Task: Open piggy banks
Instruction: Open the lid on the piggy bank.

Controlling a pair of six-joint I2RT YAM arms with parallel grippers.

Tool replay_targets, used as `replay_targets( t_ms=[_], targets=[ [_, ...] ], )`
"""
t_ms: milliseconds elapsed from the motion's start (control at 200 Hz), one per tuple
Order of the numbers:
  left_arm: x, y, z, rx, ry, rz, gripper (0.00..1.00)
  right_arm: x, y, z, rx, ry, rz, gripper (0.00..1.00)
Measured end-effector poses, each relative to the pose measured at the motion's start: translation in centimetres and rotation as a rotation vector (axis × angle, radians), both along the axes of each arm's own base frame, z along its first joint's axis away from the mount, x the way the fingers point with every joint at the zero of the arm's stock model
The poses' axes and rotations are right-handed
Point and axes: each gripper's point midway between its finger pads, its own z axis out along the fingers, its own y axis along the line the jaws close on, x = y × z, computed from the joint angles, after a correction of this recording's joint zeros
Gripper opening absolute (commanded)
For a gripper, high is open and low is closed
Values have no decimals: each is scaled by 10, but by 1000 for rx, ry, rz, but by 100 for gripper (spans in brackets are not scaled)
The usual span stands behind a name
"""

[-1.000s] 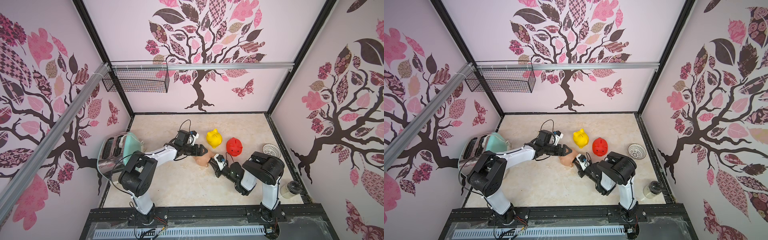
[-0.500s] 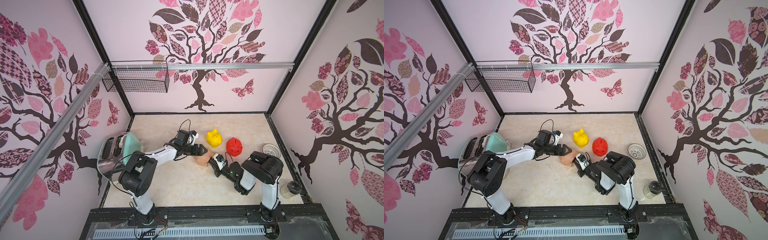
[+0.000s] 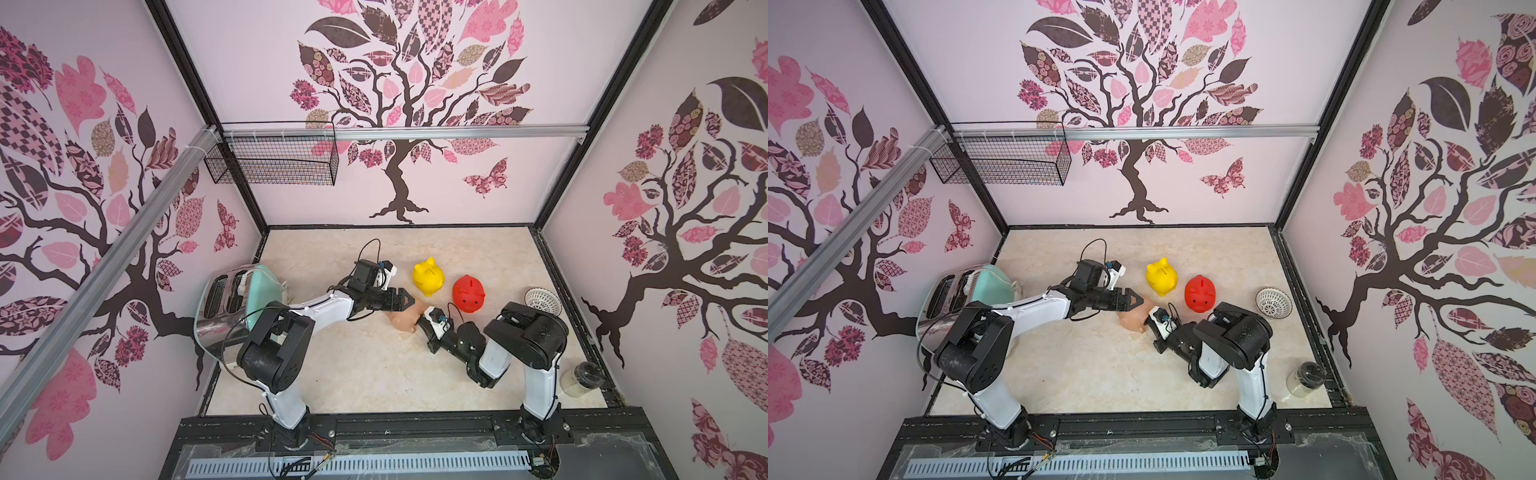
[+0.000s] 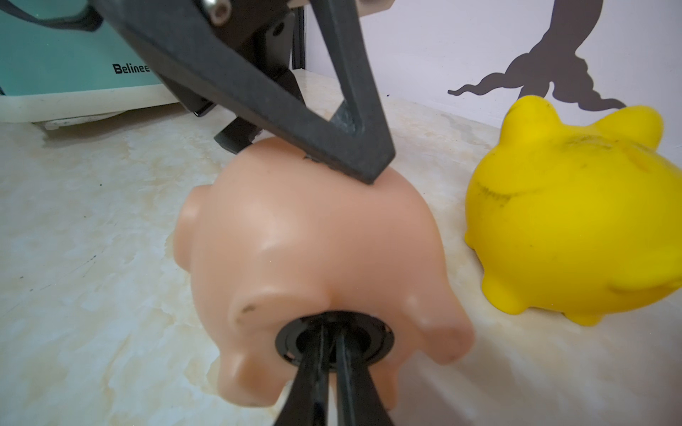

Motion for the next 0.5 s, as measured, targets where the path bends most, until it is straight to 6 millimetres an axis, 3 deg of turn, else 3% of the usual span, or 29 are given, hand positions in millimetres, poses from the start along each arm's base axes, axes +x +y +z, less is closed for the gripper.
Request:
replay_targets(
  t_ms=[165, 500],
  targets=[
    [0, 0, 0, 1, -1, 0, 85, 0, 0, 0, -5, -3, 0, 0],
    [0, 0, 0, 0, -2, -1, 85, 0, -1, -1, -101, -79, 20, 0]
  ],
)
